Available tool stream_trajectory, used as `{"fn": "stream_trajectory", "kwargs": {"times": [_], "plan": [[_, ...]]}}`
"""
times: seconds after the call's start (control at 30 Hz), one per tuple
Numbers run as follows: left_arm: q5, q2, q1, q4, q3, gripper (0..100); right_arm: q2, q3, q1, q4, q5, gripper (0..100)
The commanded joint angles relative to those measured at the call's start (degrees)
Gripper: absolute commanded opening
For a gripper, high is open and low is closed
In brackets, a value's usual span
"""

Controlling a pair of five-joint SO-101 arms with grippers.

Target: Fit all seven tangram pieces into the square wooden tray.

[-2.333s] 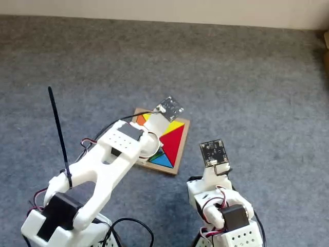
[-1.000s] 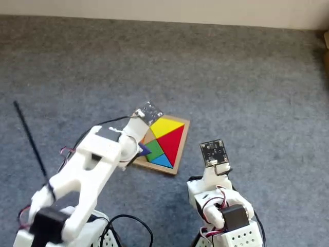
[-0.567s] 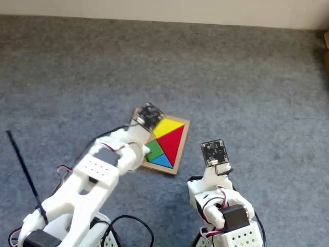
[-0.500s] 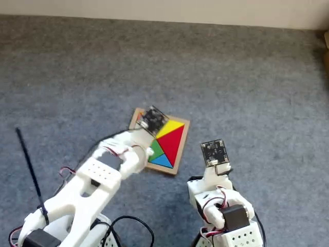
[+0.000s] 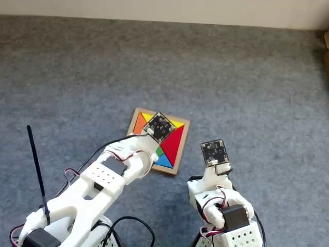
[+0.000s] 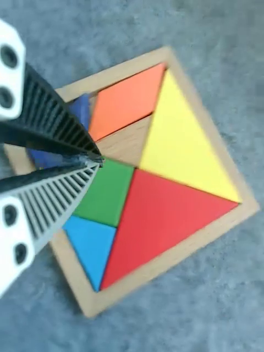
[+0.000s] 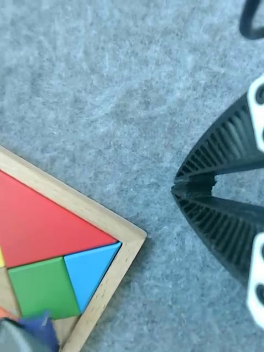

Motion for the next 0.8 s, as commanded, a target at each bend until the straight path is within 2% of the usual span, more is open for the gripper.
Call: {"fn": "stream_trajectory", "kwargs": {"times": [0.0,0.77], "plan": [[0.4,-1.5,1.1,6.2,-4.2,1,-1.2,6.5,0.7,0.2,0.5,1.0],[0.4,-4.4,0.5,6.2,-3.4,1,-1.2,6.5,0.7,0.2,0.5,1.0]]}}
